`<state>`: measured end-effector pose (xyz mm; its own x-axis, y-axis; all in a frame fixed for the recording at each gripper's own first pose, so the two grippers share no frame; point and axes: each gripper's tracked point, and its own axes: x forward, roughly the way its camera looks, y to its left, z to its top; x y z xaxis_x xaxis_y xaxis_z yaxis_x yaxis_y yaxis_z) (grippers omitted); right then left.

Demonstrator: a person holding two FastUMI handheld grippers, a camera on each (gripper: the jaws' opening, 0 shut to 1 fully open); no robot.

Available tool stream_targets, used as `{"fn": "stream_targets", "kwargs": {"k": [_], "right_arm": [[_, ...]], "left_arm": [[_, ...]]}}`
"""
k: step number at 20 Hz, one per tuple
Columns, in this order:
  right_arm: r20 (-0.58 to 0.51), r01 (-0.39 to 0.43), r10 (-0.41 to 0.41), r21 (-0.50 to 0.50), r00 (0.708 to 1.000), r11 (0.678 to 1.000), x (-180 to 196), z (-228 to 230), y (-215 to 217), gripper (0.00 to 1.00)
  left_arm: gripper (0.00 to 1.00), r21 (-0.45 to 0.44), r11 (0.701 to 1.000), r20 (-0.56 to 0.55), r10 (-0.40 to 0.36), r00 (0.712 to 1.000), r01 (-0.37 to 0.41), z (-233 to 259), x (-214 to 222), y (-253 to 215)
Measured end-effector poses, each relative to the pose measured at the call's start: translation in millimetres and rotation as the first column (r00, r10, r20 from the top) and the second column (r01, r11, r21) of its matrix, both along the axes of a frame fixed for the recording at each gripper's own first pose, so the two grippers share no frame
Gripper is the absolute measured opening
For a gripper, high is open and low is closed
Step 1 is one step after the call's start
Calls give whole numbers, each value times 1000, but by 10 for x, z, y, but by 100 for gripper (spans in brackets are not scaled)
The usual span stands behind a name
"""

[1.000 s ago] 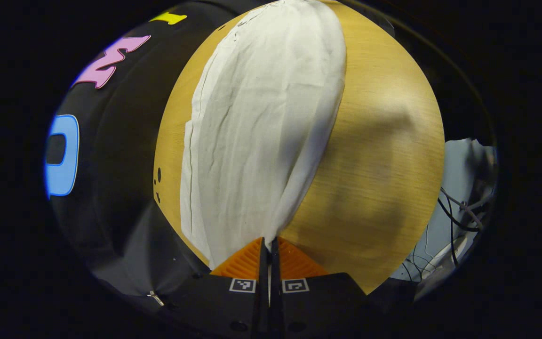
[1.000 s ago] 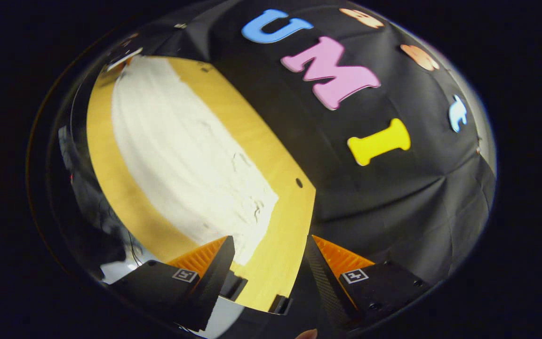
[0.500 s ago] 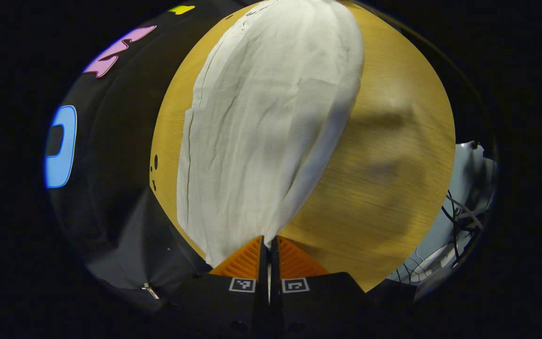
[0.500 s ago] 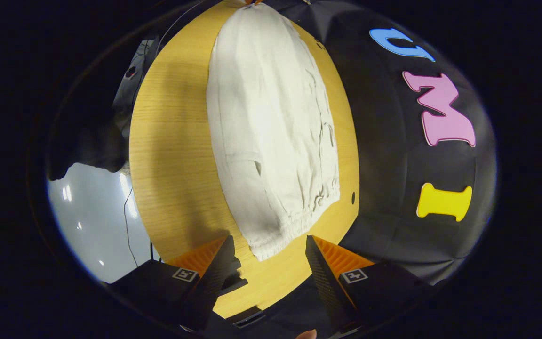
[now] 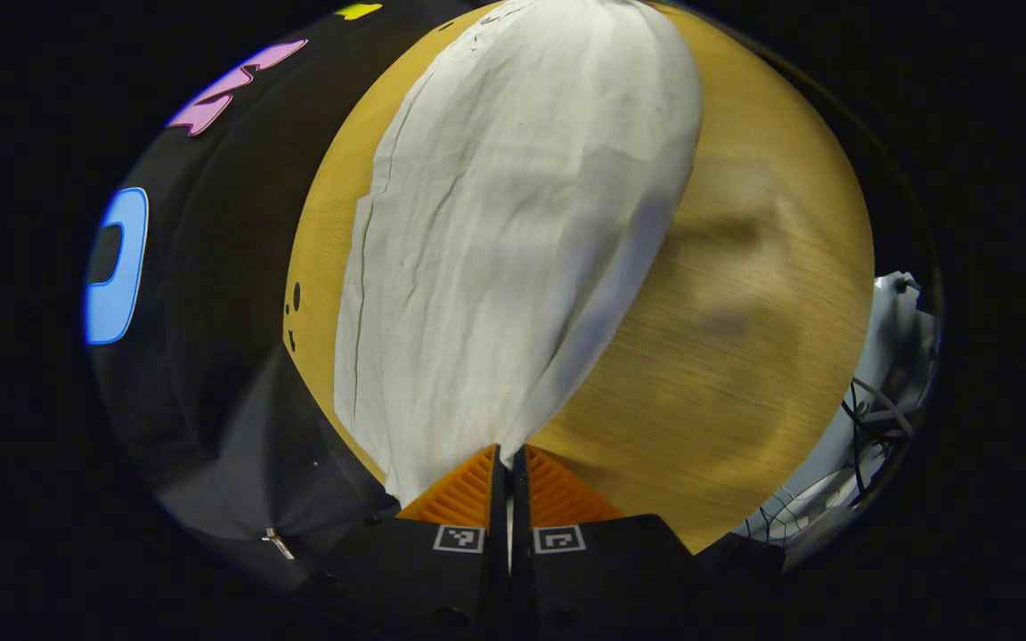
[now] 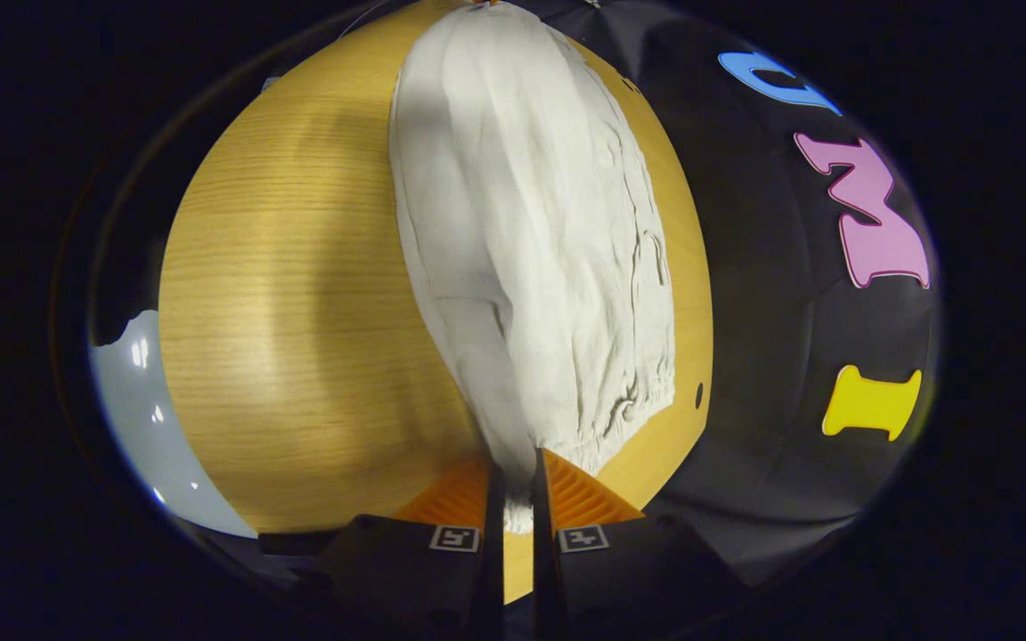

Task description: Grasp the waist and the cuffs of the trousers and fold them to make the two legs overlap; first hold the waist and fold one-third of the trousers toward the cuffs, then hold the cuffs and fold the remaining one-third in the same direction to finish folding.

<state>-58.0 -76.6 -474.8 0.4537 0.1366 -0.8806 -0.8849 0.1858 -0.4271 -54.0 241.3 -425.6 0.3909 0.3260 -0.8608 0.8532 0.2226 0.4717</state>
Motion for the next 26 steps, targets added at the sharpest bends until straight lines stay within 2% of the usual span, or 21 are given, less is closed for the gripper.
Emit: {"fn": "stream_targets", "kwargs": {"k": [1, 2, 5, 9, 12, 16, 21, 26], "right_arm": [[-30, 13, -13, 10, 999, 1000, -40, 6, -4, 11], [-42, 24, -24, 17, 999, 1000, -18, 48, 19, 11], [9, 38, -38, 61, 999, 997, 16, 317, 70, 11], [58, 130, -138, 127, 989, 983, 249, 700, 112, 11], [108, 227, -249, 183, 962, 957, 499, 928, 71, 10], [137, 339, -383, 261, 914, 904, 982, 1138, 47, 10], [131, 400, -444, 269, 886, 876, 1575, 1046, 60, 10], [86, 390, -414, 207, 906, 897, 1836, 671, 125, 11]], "left_arm": [[6, -8, 1000, -3, 14, 1000, -14, 14, -15, -10], [5, -20, 999, -5, 34, 999, -35, 9, -18, 20], [6, -78, 994, 12, 76, 997, -75, 120, -97, -15], [5, -163, 983, 74, 97, 993, -84, 437, -17, -77], [5, -217, 968, 134, 159, 978, -128, 671, 215, -64], [5, -269, 947, 186, 231, 955, -177, 890, 652, -19], [6, -239, 949, 166, 249, 954, -206, 776, 1213, 165], [6, -186, 952, 105, 265, 958, -243, 526, 1524, 236]]}}
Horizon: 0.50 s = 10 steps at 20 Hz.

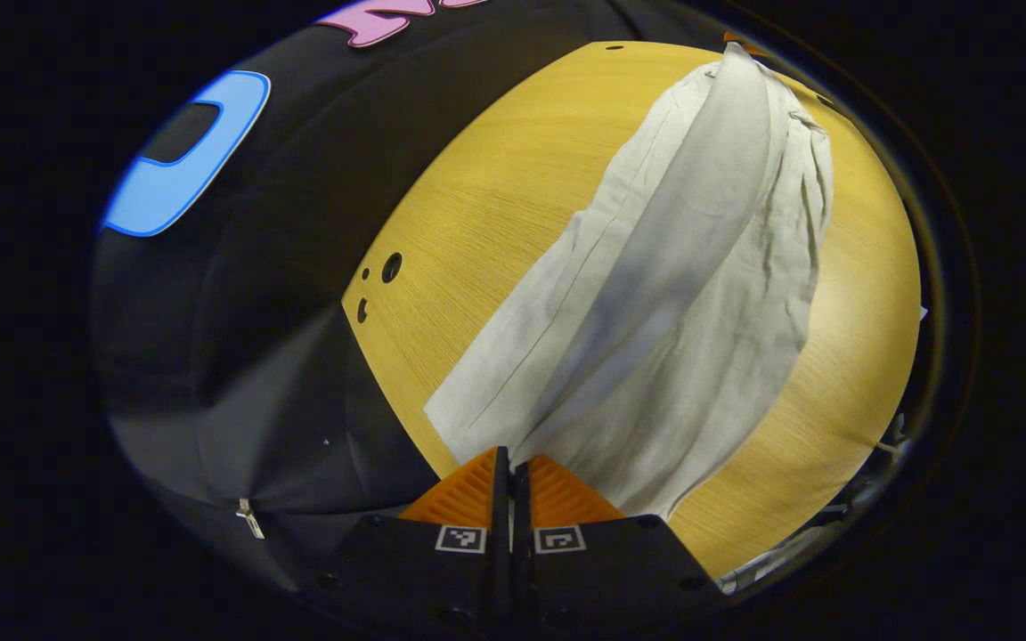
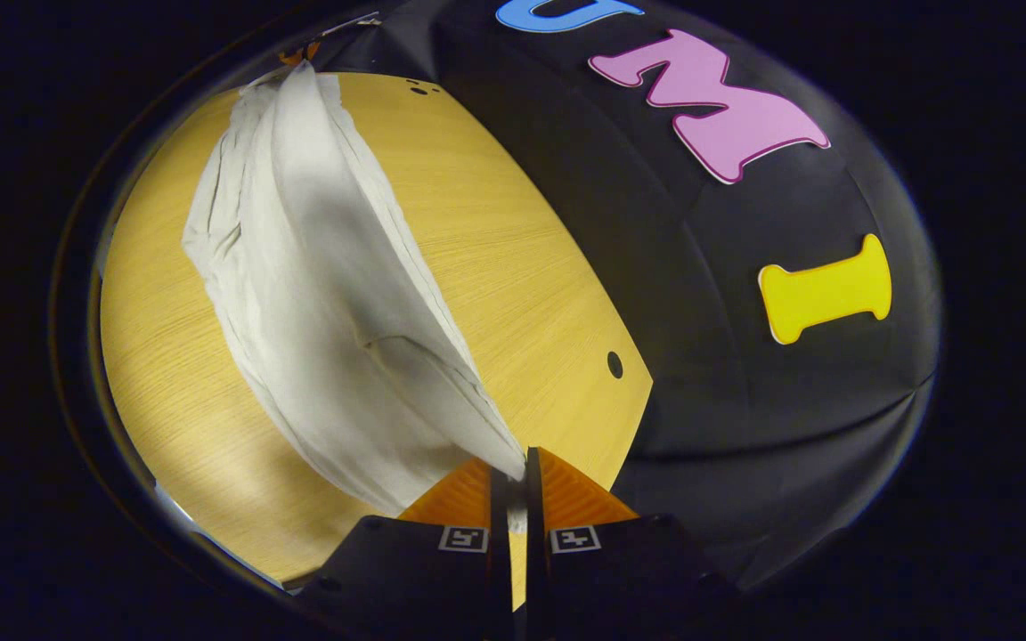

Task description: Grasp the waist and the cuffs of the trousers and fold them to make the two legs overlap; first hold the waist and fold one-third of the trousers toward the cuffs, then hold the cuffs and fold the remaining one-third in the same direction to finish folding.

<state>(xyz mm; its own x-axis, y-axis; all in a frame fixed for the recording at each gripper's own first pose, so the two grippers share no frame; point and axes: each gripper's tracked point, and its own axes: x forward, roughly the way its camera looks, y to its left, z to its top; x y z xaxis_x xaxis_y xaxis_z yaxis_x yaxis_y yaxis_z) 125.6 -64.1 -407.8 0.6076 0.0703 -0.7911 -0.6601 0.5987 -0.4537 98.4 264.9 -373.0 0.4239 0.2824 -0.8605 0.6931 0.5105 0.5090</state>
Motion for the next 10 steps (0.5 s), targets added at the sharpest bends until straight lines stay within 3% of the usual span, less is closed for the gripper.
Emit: {"fn": "stream_targets", "kwargs": {"k": [10], "right_arm": [[-103, -81, 72, -88, 992, 993, 254, -749, 56, 11]], "left_arm": [[5, 79, 995, -152, -56, 987, 69, -564, 390, 133]]}}
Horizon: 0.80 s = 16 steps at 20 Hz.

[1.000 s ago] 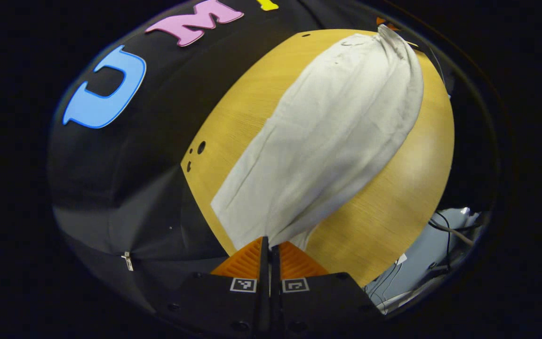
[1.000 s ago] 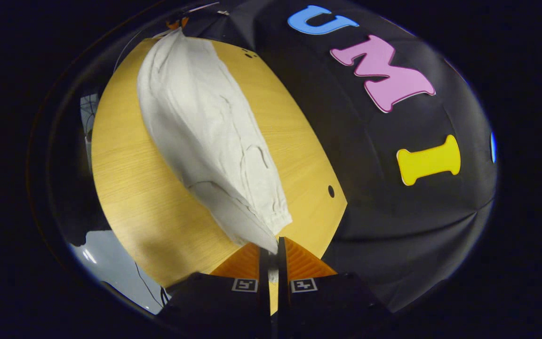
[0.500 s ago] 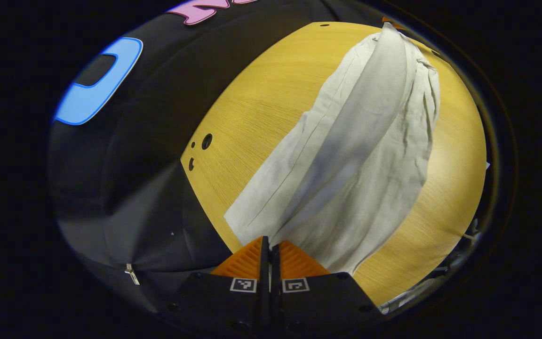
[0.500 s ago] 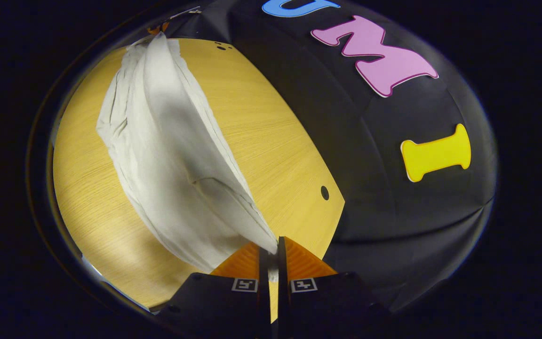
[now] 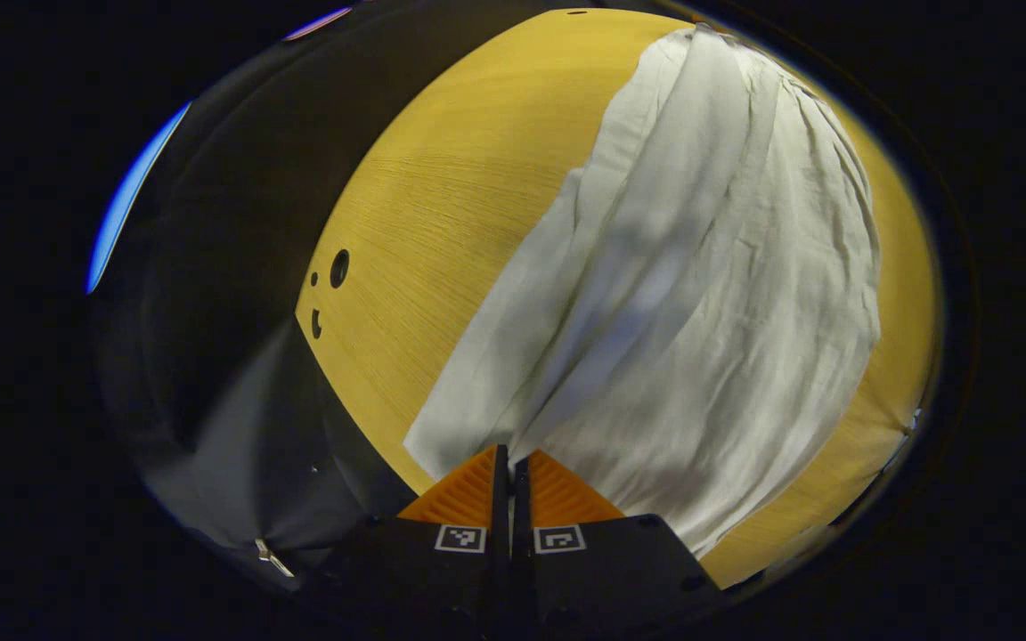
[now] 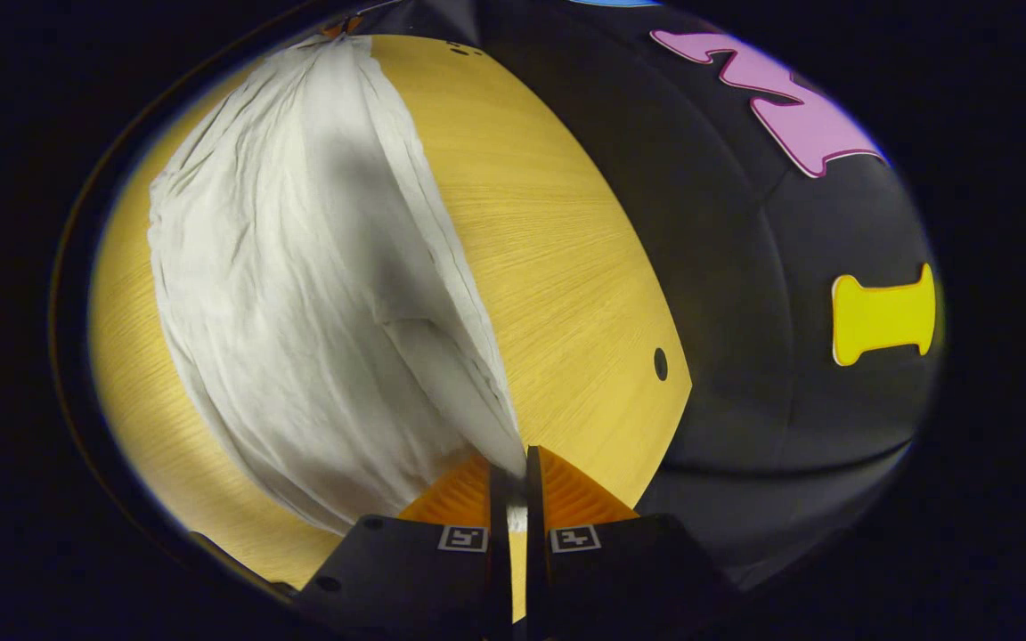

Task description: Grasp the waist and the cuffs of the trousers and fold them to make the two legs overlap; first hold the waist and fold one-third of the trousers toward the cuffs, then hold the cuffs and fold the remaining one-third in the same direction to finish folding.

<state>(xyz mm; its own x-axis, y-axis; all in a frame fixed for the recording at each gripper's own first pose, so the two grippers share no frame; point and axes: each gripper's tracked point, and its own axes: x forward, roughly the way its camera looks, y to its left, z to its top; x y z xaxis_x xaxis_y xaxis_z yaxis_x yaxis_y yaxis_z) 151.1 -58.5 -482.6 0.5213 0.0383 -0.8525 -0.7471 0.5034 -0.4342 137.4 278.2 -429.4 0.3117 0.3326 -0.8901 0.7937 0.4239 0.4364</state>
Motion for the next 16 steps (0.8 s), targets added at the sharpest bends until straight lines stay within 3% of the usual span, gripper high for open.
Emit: {"fn": "stream_targets", "kwargs": {"k": [4, 5, 6, 7, 8, 9, 10, 11, 12, 16], "right_arm": [[37, -4, 5, -35, 999, 999, 65, -49, -22, 16], [40, 2, -1, -37, 999, 999, 81, -51, -33, 22], [50, 12, -10, -38, 999, 999, 90, -46, -53, 28], [54, 21, -19, -35, 998, 999, 122, -48, -62, 43], [65, 30, -27, -38, 997, 999, 126, -7, -88, 39], [81, 37, -34, -40, 996, 999, 153, 22, -119, 50], [97, 44, -40, -37, 994, 998, 164, 65, -153, 58], [96, 48, -45, -27, 994, 998, 143, 104, -173, 75], [91, 52, -50, -24, 995, 998, 114, 117, -223, 81], [84, 71, -64, -84, 994, 994, -181, 222, -633, 81]], "left_arm": [[9, 68, 998, 4, 0, 1000, 0, -63, 56, 125], [25, 69, 998, 25, -16, 1000, 14, -70, 110, 138], [29, 87, 996, 45, -28, 999, 24, -35, 143, 150], [53, 95, 995, 60, -43, 997, 37, -17, 181, 157], [61, 112, 992, 71, -57, 996, 49, 26, 206, 196], [78, 131, 989, 86, -76, 993, 64, 73, 233, 226], [87, 142, 987, 92, -90, 992, 77, 104, 245, 275], [100, 142, 987, 87, -91, 992, 78, 120, 208, 292], [99, 147, 986, 88, -96, 991, 83, 160, 179, 336], [99, 177, 981, 83, -92, 992, 76, 313, -83, 618]]}}
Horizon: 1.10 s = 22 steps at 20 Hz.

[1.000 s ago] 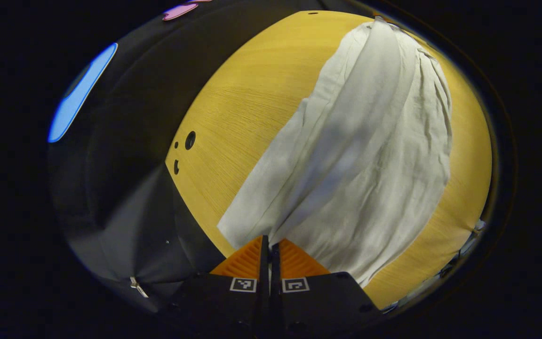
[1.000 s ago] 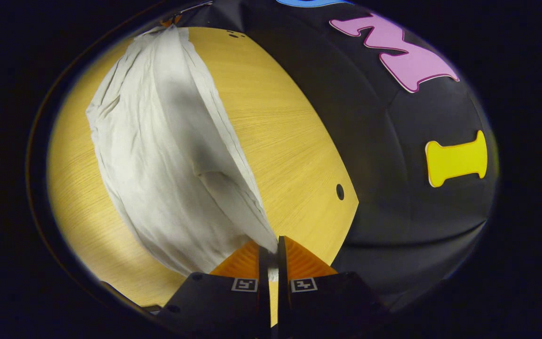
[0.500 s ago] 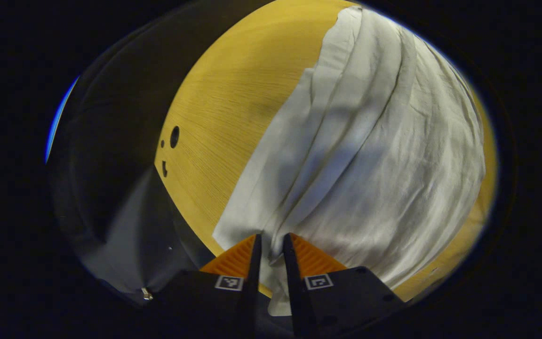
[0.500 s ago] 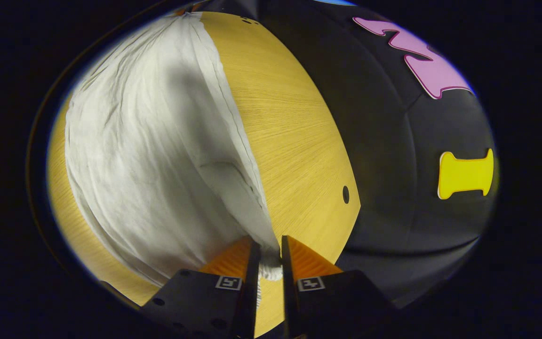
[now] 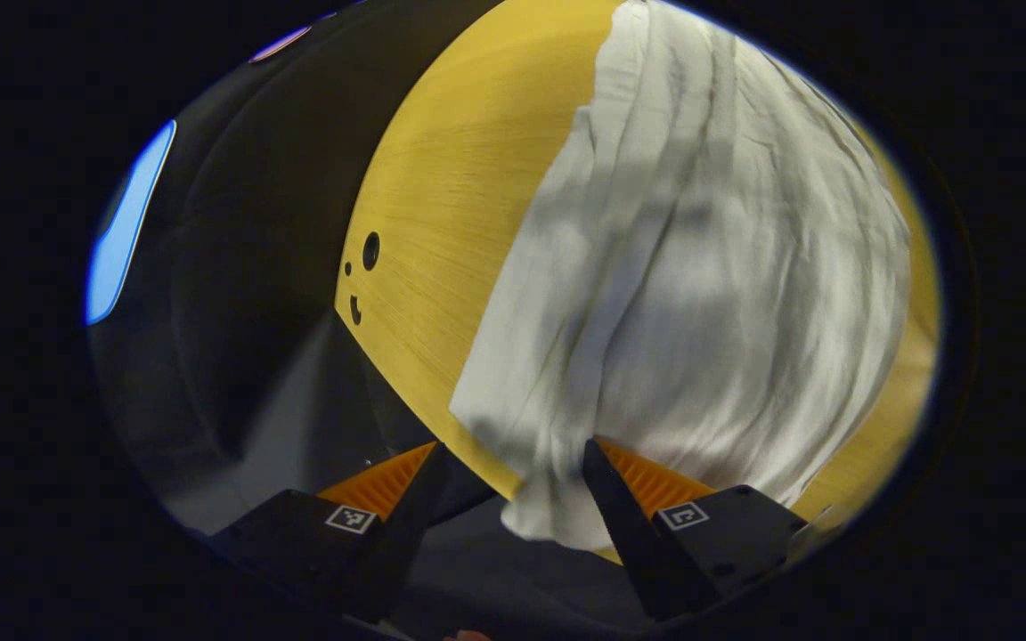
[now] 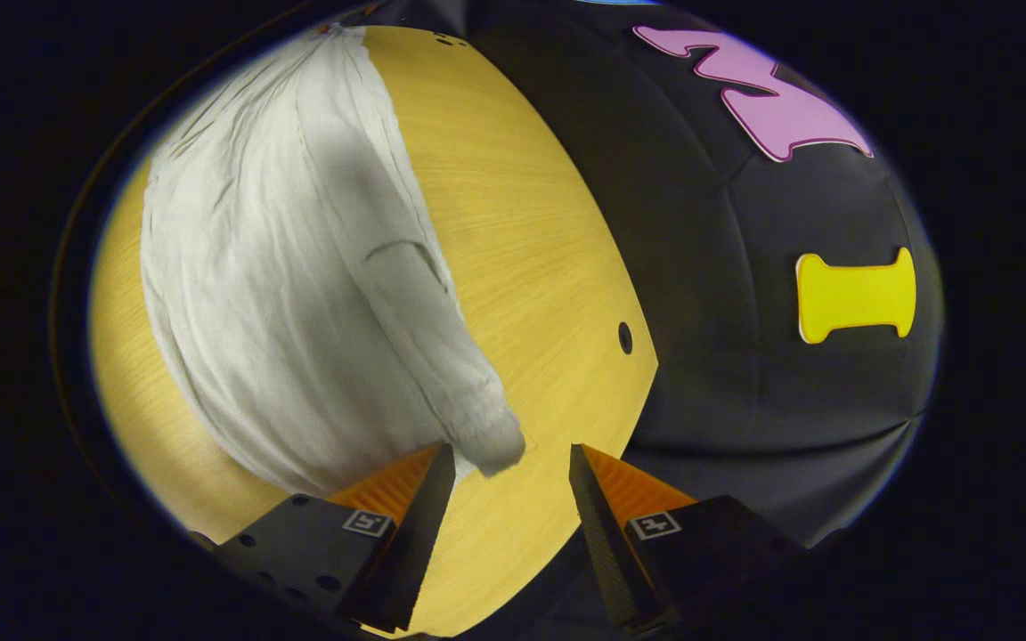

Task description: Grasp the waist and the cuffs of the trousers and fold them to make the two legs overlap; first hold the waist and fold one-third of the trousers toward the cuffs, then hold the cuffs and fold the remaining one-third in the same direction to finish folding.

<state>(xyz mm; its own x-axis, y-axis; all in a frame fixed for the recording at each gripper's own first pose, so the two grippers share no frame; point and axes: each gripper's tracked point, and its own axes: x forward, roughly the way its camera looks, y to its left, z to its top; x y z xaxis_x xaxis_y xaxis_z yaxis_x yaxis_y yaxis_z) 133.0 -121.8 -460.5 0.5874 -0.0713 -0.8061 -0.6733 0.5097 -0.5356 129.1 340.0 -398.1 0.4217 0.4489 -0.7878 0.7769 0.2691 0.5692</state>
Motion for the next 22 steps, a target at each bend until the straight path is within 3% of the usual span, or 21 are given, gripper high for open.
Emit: {"fn": "stream_targets", "kwargs": {"k": [4, 7, 9, 12, 14, 17, 20, 22], "right_arm": [[33, 136, -135, -10, 990, 991, -300, 213, -446, 83], [87, 298, -306, 88, 948, 950, -488, 457, -576, 83], [99, 396, -421, 204, 902, 895, -607, 594, -496, 83], [52, 486, -551, 407, 833, 773, -752, 735, -128, 83], [-20, 545, -626, 514, 779, 662, -846, 749, 132, 83], [-148, 638, -734, 626, 663, 450, -954, 719, 407, 84], [-301, 700, -804, 689, 512, 188, -998, 620, 594, 86], [-408, 738, -825, 675, 391, 16, -1018, 470, 613, 84]], "left_arm": [[98, 0, 996, 58, 87, 995, -87, 202, -333, 303], [98, -60, 986, 164, 161, 973, -154, 390, -510, 356], [98, -105, 977, 238, 205, 949, -185, 511, -629, 321], [96, -208, 950, 340, 292, 894, -232, 618, -792, 222], [97, -307, 912, 382, 379, 843, -271, 652, -904, 105], [97, -495, 806, 417, 547, 726, -324, 719, -958, -86], [97, -664, 676, 420, 690, 590, -318, 900, -969, -285], [97, -783, 553, 364, 778, 513, -284, 996, -932, -525]]}}
